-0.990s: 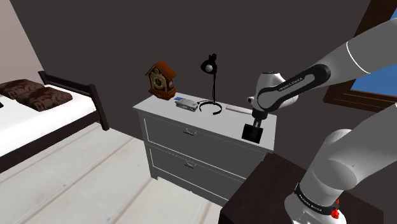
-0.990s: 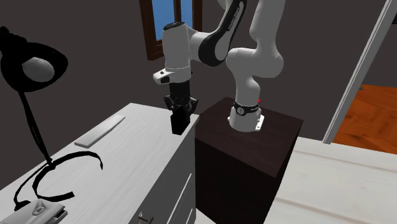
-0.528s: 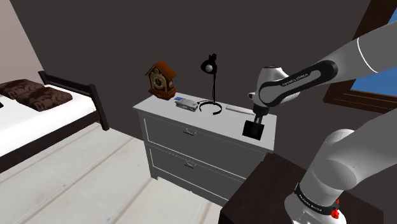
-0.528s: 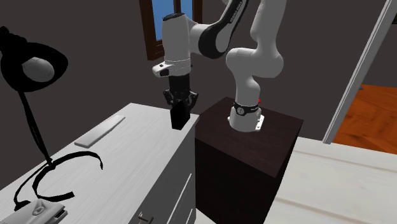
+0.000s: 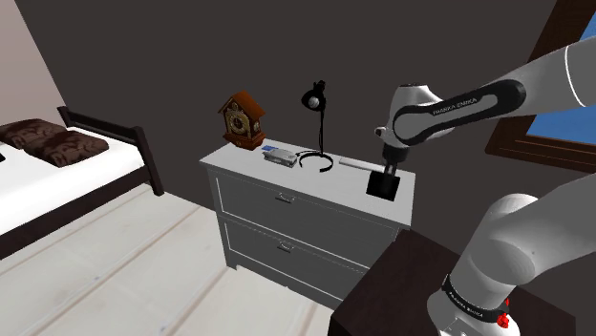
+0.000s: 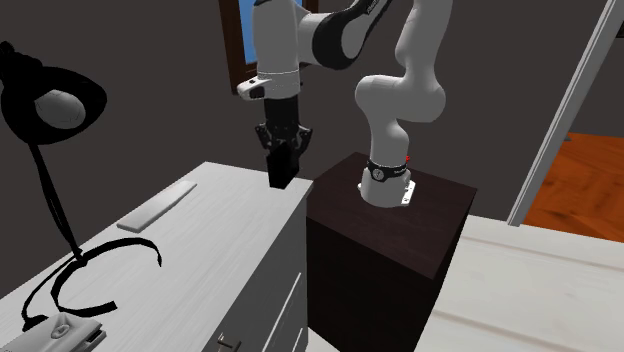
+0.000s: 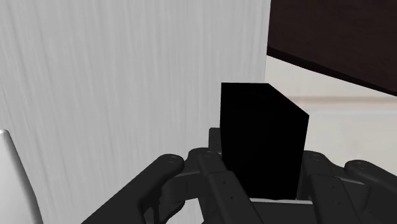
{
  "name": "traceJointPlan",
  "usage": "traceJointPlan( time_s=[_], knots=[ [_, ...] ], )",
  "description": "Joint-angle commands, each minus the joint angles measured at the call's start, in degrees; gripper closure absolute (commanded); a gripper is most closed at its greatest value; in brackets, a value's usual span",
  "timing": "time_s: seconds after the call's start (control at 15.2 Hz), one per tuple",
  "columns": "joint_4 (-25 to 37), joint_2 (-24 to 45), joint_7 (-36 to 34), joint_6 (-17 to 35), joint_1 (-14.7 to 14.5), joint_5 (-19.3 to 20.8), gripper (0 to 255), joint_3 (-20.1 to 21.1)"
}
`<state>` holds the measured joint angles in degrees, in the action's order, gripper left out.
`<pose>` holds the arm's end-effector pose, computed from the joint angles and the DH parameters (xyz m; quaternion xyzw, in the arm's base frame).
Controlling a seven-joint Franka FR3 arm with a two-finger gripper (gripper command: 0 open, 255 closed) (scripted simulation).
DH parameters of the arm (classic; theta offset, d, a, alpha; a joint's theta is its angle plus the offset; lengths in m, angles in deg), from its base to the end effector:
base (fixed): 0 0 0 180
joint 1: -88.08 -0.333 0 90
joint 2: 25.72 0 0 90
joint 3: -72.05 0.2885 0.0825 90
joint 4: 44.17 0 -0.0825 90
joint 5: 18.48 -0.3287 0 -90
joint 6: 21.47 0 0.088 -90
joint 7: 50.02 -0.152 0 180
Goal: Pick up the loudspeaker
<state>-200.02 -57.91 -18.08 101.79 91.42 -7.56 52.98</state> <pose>0.2990 -0.1251 0.3452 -0.9868 -0.1612 0.0064 0.0126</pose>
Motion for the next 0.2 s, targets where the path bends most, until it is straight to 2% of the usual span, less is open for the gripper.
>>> traceJointPlan(
  time_s=[0.0, 0.13],
  knots=[
    [1.07, -0.74, 0.02, -1.82, 0.01, -0.13, 255, 0.24],
    [1.14, -0.82, 0.02, -1.96, 0.01, -0.14, 255, 0.27]
  ],
)
